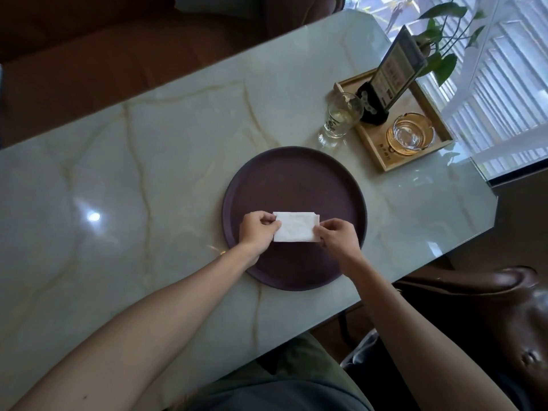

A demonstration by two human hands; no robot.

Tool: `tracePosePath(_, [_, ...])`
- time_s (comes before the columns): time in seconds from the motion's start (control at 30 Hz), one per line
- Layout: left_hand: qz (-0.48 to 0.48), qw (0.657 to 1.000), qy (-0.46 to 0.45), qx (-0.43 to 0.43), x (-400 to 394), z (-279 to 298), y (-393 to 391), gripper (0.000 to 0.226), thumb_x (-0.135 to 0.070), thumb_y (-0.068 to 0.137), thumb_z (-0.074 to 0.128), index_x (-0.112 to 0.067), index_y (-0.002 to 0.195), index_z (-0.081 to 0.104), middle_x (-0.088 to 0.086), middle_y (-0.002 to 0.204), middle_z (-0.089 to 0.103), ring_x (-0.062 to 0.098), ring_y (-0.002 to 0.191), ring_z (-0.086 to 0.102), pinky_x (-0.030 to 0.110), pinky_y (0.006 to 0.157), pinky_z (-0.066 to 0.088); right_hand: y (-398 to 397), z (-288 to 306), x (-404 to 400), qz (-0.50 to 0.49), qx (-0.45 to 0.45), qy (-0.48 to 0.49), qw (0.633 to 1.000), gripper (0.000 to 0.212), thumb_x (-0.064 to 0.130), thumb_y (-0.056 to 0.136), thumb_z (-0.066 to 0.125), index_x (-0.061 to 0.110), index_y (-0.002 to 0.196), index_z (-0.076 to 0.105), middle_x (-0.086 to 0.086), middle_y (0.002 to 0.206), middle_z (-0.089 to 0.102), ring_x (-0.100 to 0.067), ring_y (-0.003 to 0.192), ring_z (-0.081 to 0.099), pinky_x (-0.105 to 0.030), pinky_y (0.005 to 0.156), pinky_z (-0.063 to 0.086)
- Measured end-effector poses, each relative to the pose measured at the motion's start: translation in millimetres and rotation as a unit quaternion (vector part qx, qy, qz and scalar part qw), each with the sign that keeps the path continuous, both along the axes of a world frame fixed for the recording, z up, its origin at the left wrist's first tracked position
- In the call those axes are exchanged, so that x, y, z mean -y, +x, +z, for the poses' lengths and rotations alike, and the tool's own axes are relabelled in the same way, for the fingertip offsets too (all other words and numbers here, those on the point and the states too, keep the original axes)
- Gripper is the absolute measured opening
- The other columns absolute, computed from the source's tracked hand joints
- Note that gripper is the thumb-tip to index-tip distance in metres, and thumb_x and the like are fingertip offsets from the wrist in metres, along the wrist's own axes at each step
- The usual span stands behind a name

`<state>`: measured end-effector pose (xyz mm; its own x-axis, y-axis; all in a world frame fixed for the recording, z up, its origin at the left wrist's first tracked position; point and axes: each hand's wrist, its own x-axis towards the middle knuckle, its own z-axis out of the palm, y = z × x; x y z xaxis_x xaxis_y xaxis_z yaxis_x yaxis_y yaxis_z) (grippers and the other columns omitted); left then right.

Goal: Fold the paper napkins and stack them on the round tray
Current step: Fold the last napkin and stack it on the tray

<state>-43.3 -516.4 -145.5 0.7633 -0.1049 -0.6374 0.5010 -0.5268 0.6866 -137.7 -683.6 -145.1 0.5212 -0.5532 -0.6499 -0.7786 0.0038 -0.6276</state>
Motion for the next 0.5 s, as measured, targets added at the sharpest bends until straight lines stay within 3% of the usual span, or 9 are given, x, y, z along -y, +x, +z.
tracePosePath(0.1, [-0.005, 1.0, 0.02, 0.01, 2.9, -4.6, -1.2, 0.009, -0.014, 0.084, 0.078, -0.012, 0.093, 0.074, 0.002, 0.086, 0.072, 0.014, 0.075, 0.064, 0.027, 0.073, 0.057, 1.0, -5.6, 3.9, -0.001, -0.005, 0.0, 1.0, 0.009, 0.018, 0.088, 0.07, 0.012, 0.081, 0.073, -0.004, 0.076, 0.072, -0.018, 0.07, 0.065, -0.039, 0.069, 0.058])
tracePosePath(0.2, [-0.012, 0.999, 0.043, 0.028, 4.9, -7.3, -0.6, 0.008, -0.015, 0.084, 0.078, -0.015, 0.091, 0.074, -0.007, 0.078, 0.067, 0.001, 0.065, 0.058, 0.003, 0.055, 0.041, 2.6, -9.5, 6.2, 0.004, -0.011, 0.005, 1.0, 0.009, 0.018, 0.086, 0.069, 0.012, 0.081, 0.073, -0.005, 0.077, 0.073, -0.02, 0.072, 0.066, -0.045, 0.076, 0.061])
tracePosePath(0.5, [-0.021, 0.995, 0.081, 0.048, 7.1, -12.5, 0.5, 0.007, -0.018, 0.084, 0.077, -0.019, 0.089, 0.073, -0.016, 0.072, 0.062, -0.002, 0.066, 0.057, 0.001, 0.053, 0.04, 4.2, -8.6, 5.6, 0.041, -0.034, -0.013, 0.998, 0.007, 0.024, 0.082, 0.066, 0.021, 0.077, 0.071, -0.001, 0.078, 0.075, -0.023, 0.078, 0.073, -0.045, 0.073, 0.06])
